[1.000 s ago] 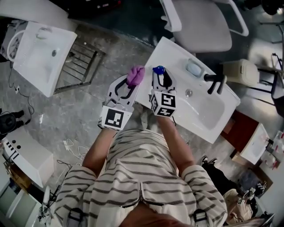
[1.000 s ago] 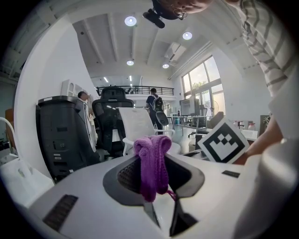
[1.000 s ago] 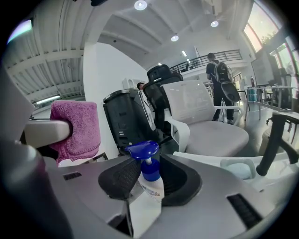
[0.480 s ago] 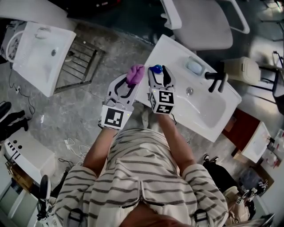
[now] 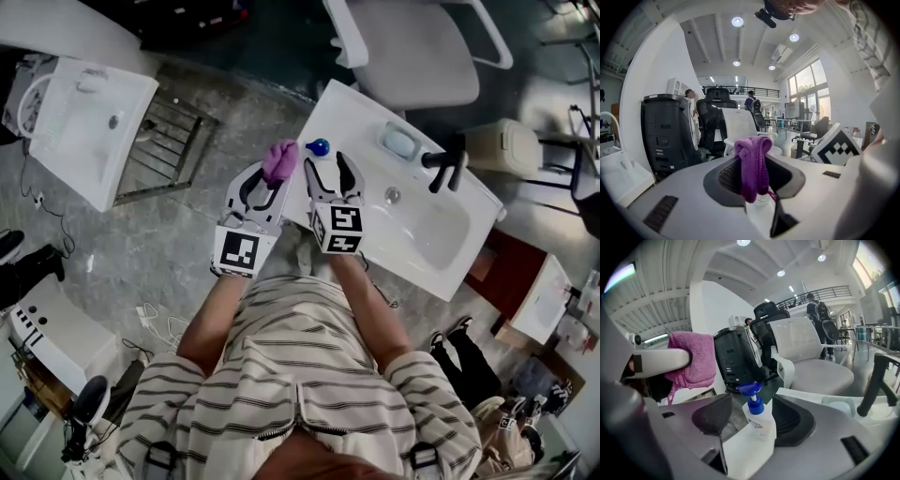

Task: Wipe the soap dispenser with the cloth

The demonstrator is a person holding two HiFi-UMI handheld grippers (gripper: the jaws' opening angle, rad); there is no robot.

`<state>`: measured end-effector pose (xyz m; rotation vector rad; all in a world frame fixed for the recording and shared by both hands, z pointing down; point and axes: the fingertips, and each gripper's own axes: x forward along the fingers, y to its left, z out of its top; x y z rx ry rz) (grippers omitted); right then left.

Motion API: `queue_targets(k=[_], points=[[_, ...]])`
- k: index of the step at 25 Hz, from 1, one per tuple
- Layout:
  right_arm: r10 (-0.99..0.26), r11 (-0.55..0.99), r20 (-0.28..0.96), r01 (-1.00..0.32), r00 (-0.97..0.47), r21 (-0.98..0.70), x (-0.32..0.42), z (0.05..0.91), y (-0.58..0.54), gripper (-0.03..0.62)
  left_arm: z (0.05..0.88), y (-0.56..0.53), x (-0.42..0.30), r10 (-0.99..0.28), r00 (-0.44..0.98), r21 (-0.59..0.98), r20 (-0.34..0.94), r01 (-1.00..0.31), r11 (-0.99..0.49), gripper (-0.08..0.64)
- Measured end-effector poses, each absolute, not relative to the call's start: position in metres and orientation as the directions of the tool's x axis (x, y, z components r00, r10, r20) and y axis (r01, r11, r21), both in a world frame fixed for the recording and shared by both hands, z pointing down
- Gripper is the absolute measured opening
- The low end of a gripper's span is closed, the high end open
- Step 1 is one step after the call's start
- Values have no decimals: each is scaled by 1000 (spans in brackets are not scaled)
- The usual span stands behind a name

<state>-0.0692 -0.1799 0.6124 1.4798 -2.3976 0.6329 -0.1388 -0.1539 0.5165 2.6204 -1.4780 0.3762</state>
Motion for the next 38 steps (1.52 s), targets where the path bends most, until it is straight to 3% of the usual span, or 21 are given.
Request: queue_targets(k=[20,38], points=[[-882,395,215,-906,-420,-152,7,476,-151,-5,450,-123,-71,-840,518,-30,160,-848,-529,118],[-916,374,96,-916,-389,-143,49,416,-135,-5,417,-125,-39,-837,540,-55,87,-836,-545,118]])
